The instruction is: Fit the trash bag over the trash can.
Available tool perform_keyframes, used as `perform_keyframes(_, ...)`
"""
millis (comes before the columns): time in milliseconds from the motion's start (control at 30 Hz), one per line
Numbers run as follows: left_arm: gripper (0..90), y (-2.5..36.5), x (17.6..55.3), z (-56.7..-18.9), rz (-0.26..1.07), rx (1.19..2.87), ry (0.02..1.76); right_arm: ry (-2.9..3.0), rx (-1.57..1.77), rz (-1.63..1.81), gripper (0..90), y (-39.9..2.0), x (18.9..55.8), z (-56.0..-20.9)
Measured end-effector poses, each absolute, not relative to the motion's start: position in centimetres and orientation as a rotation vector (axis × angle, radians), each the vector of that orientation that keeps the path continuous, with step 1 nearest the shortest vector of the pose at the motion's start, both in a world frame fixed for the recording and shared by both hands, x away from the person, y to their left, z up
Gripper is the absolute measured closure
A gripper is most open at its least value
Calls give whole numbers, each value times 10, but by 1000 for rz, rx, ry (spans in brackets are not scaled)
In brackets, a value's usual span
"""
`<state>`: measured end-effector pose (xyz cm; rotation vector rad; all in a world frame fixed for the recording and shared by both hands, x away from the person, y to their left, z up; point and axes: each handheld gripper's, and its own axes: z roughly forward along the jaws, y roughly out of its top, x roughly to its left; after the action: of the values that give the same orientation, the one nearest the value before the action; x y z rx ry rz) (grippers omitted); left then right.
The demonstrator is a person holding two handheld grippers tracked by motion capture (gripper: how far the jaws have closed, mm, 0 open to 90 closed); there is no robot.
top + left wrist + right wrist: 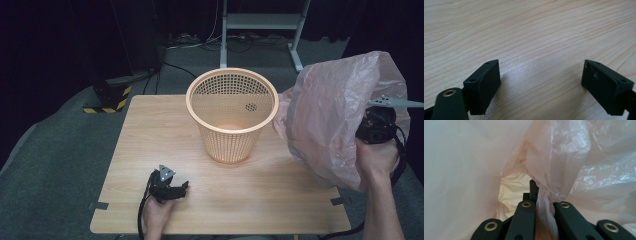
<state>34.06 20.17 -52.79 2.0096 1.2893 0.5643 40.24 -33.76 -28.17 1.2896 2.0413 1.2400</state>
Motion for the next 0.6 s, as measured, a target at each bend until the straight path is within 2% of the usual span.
perform_keyframes(600, 158, 202, 341, -528, 562, 2010, 1288, 2008, 1255, 1336, 893, -335, 400, -255)
